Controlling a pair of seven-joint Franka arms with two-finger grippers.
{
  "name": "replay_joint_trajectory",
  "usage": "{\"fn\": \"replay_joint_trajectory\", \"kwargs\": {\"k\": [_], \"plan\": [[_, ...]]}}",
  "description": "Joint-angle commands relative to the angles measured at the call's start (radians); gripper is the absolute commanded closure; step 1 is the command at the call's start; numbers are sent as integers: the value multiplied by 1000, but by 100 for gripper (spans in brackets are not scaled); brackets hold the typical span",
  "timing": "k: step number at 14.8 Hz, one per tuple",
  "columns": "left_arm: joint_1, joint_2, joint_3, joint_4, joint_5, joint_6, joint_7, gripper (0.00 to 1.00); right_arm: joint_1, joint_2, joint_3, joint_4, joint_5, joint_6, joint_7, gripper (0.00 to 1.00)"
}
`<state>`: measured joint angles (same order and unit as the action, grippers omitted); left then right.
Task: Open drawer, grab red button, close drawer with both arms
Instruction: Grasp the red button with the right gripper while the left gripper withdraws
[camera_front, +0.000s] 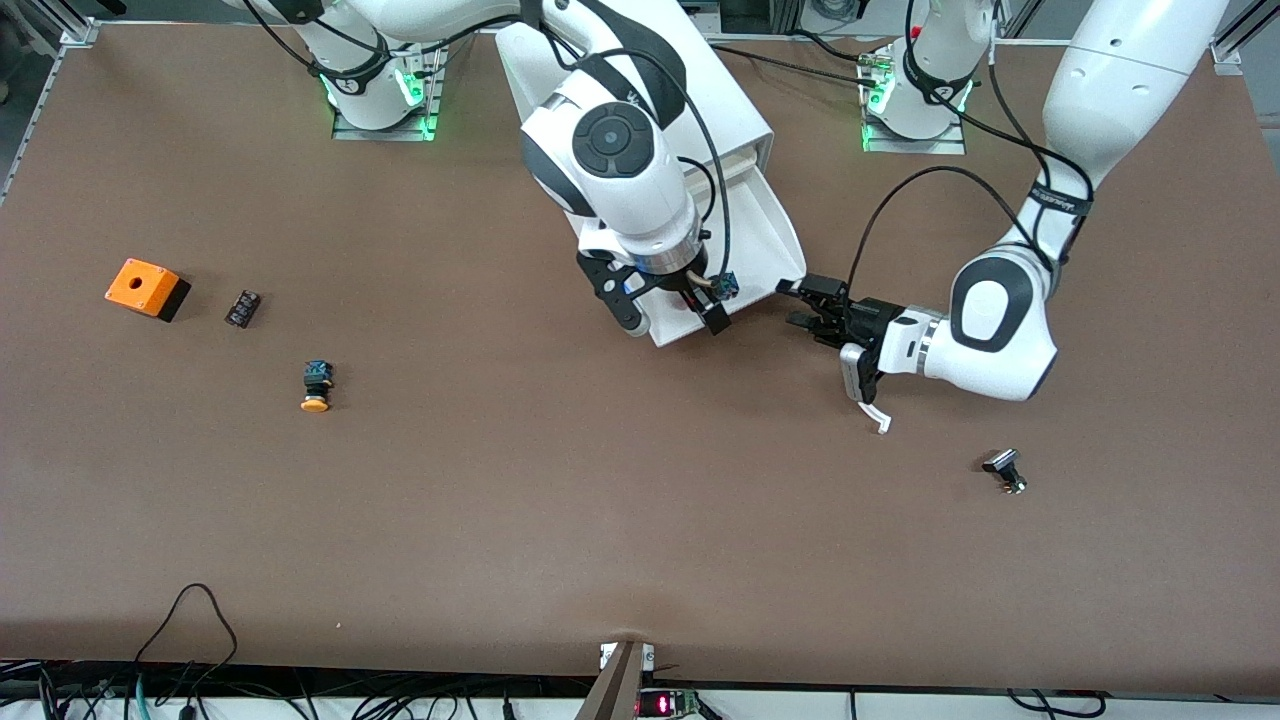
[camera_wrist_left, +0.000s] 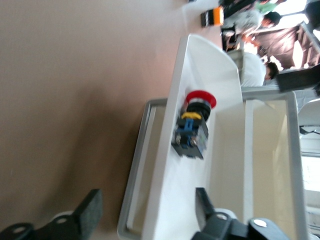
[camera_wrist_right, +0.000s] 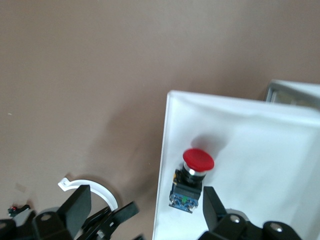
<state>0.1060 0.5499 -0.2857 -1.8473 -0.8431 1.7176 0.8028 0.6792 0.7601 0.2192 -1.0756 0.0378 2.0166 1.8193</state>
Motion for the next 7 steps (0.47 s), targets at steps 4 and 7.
{"fn": "replay_joint_trajectory", "kwargs": {"k": [4,7], "plan": [[0,-38,3,206,310,-186,-411,0,51,93,12,46,13,30,81,1],[-9,-38,-10,331,494,-275,-595,0,62,102,12,37,17,14,81,1]]}}
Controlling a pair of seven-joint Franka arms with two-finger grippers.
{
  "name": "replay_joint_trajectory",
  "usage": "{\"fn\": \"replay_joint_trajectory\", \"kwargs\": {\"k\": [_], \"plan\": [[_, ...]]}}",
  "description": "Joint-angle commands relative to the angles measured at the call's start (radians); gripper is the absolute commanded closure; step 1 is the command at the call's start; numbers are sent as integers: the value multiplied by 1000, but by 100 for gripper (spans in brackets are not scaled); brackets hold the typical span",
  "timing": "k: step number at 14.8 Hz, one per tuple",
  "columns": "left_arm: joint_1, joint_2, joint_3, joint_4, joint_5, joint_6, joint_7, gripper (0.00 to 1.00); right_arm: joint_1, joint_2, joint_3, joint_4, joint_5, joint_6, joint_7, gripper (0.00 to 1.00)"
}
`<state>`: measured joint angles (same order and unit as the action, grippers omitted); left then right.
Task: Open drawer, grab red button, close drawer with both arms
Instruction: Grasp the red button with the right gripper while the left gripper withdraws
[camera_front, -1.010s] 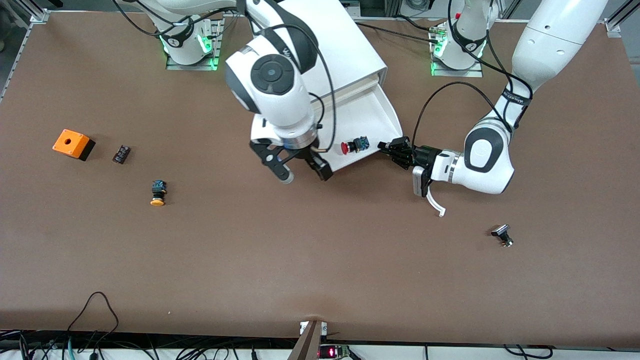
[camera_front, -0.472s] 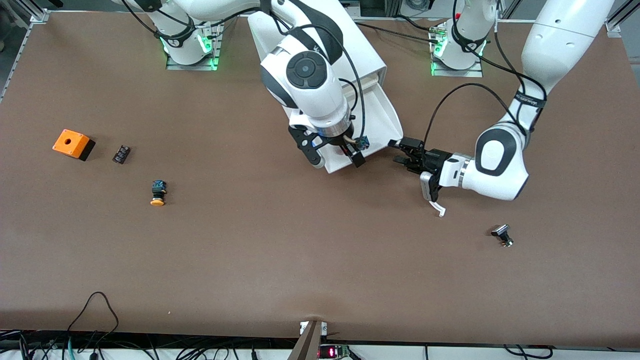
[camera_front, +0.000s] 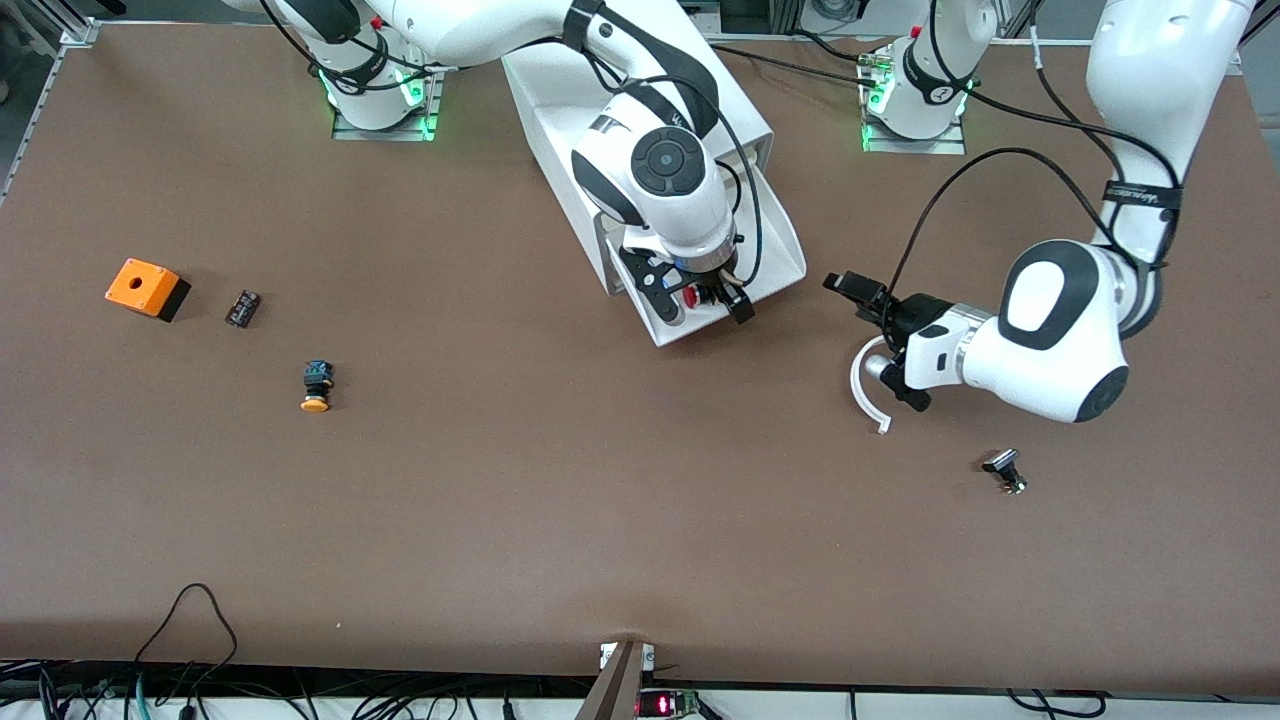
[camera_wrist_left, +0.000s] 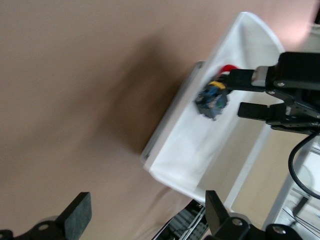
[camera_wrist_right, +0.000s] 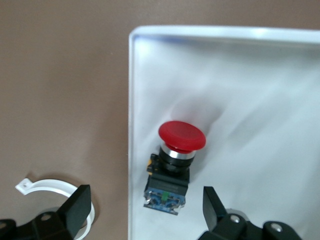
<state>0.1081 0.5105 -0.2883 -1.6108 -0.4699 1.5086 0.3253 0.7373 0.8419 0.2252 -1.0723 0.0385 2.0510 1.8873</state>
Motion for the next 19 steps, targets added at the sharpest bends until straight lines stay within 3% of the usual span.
{"fn": "replay_joint_trajectory", "kwargs": {"k": [1,2,5,8,12,16,19], "plan": [[-21,2,-12,135,179,-92,-165,0,5,19,6,34,30,-29,16,1],[-34,2,-12,173,229,-112,-211,0,10,19,6,34,38,-37,16,3],[-68,0,-14,262,408,-154,-261,0,19,16,6,34,38,-38,18,24],[-81,-12,-15,336,537,-157,-252,0,19,14,6,17,34,-38,10,33],[-77,9,-3,406,557,-154,-244,0,19,11,6,9,27,-40,1,63],[-65,10,-3,391,524,-96,-366,0,19,9,6,11,24,-41,-2,100],[-67,-10,-8,350,494,-48,-503,0,19,-6,6,23,29,-55,6,100]]}}
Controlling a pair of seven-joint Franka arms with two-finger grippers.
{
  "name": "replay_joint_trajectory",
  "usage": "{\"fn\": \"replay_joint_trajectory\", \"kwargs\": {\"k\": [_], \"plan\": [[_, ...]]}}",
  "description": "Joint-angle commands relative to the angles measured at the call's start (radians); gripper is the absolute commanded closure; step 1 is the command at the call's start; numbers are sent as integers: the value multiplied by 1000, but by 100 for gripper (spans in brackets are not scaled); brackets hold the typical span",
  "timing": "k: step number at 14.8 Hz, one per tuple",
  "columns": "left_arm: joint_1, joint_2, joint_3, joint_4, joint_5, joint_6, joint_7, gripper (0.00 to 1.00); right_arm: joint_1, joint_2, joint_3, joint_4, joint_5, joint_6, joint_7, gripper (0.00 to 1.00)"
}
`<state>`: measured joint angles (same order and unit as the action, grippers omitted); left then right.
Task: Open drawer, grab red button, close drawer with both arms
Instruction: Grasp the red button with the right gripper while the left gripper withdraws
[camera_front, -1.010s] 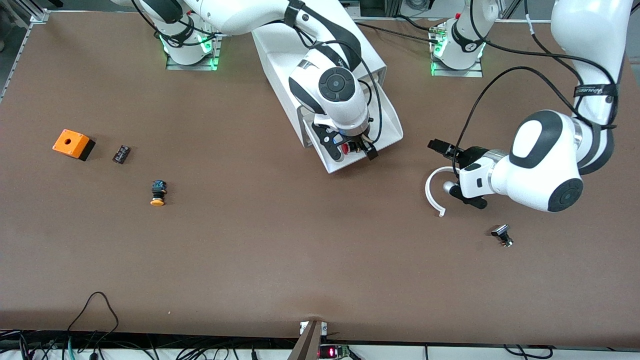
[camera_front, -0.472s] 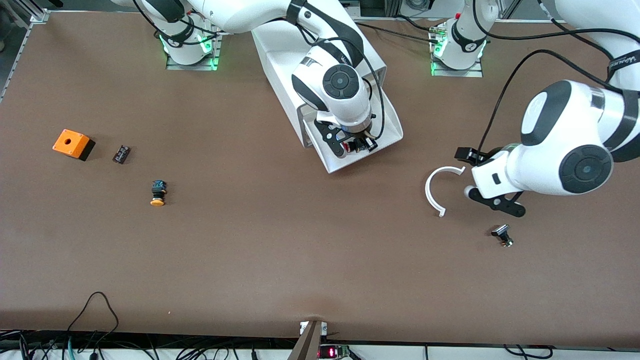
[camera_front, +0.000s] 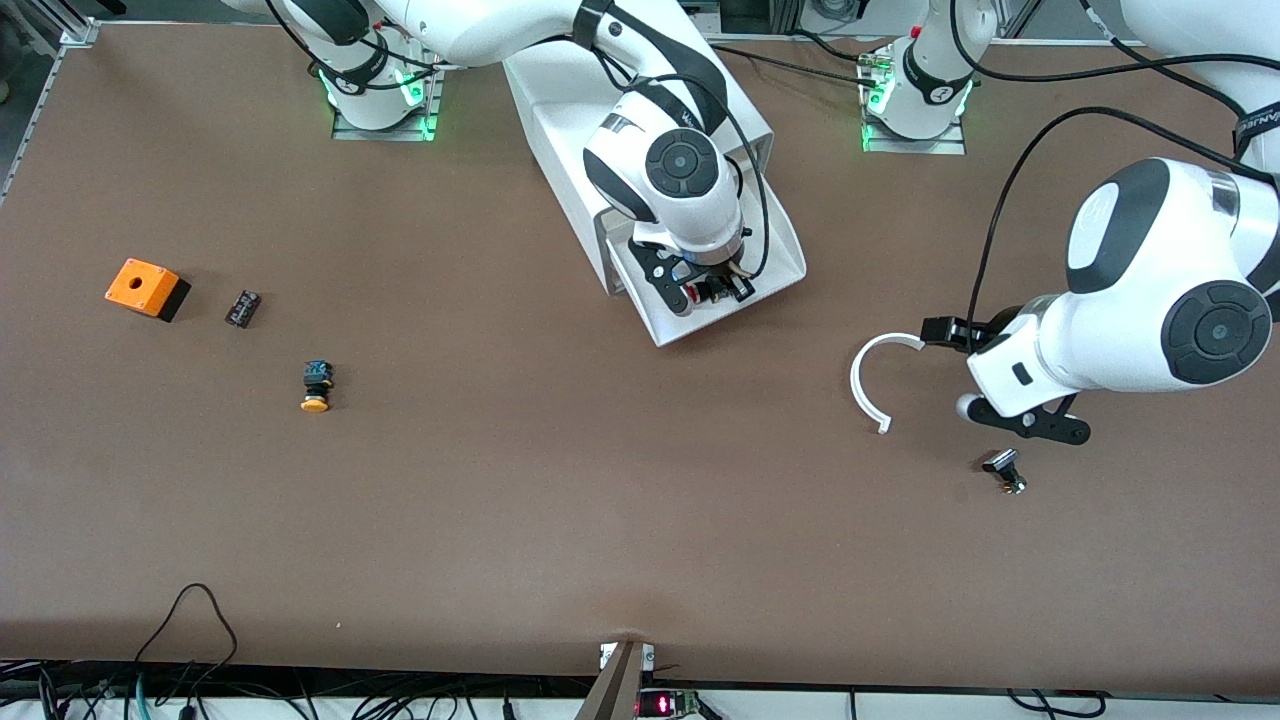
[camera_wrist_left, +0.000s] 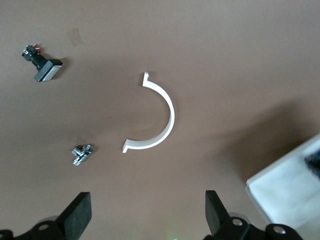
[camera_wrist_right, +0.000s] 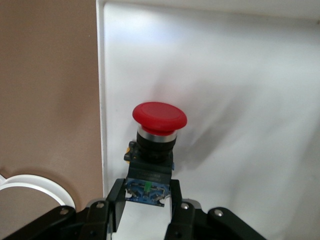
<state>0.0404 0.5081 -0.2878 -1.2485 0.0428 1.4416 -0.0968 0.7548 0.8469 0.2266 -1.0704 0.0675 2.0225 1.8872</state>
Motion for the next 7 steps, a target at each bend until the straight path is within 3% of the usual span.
{"fn": "replay_joint_trajectory", "kwargs": {"k": [1,7], "plan": [[-7,-11,-8,-25,-14,22,-113,0,1,-11,7,21,0,-28,9,100],[-7,-37,-11,-74,-4,60,-139,0,-52,-95,-4,30,-3,-105,-115,100]]}}
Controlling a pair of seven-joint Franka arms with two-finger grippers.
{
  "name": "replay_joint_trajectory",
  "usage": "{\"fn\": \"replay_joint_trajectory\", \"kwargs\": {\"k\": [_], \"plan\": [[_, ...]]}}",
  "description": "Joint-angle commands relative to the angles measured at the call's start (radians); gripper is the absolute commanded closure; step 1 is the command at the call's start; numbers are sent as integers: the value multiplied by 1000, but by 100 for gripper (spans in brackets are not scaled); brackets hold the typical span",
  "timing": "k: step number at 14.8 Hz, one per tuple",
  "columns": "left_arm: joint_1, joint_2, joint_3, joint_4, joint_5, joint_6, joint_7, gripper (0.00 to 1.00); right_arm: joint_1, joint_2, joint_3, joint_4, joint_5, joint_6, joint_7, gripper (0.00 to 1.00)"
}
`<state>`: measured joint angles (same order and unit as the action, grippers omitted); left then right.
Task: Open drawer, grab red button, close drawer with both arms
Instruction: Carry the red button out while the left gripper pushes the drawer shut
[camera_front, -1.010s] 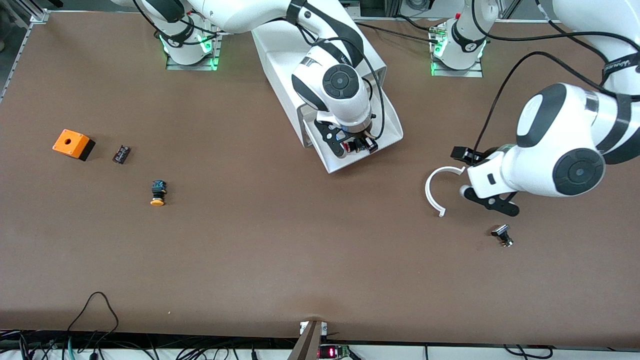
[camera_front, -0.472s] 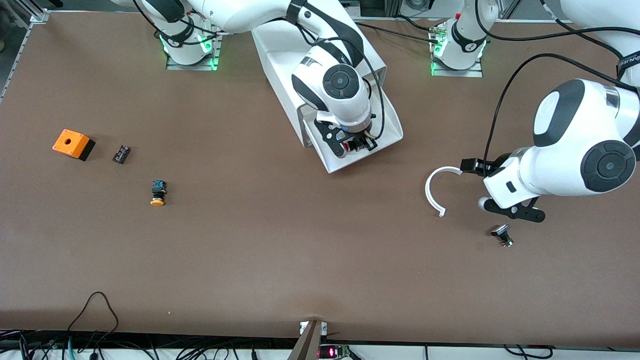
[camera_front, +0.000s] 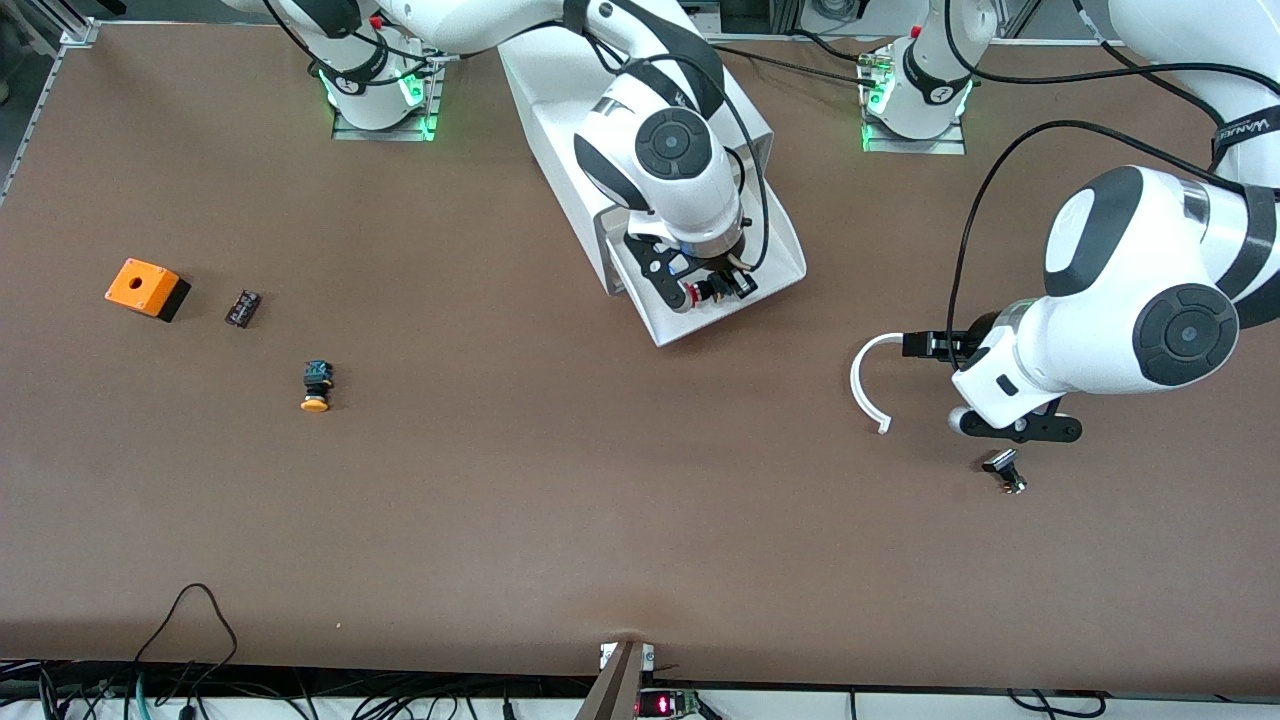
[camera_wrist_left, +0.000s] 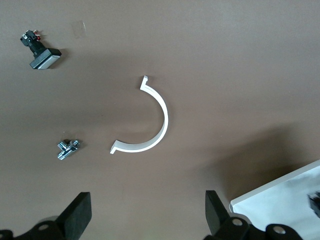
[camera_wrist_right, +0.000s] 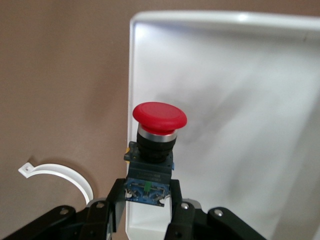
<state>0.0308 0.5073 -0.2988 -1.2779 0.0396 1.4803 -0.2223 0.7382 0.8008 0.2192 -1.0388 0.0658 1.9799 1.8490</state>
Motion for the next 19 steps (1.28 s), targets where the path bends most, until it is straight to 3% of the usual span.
{"fn": "replay_joint_trajectory", "kwargs": {"k": [1,3,7,10,13,19], "plan": [[1,-38,0,-44,-1,25,-14,0,-52,-70,2,-3,-1,-70,-132,100],[0,-42,-5,-87,-1,92,-43,0,-108,-104,6,-3,3,-82,-229,100],[-61,-128,-13,-351,-1,426,-265,0,-201,-123,5,-4,5,-192,-558,100],[-126,-122,-13,-423,0,564,-432,0,-311,-147,3,-13,8,-330,-846,100],[-196,-121,-14,-544,93,734,-639,0,-428,-155,3,-47,8,-395,-1113,100],[-279,-119,-39,-636,94,759,-868,0,-577,-215,-18,-252,2,-345,-1467,100]]}}
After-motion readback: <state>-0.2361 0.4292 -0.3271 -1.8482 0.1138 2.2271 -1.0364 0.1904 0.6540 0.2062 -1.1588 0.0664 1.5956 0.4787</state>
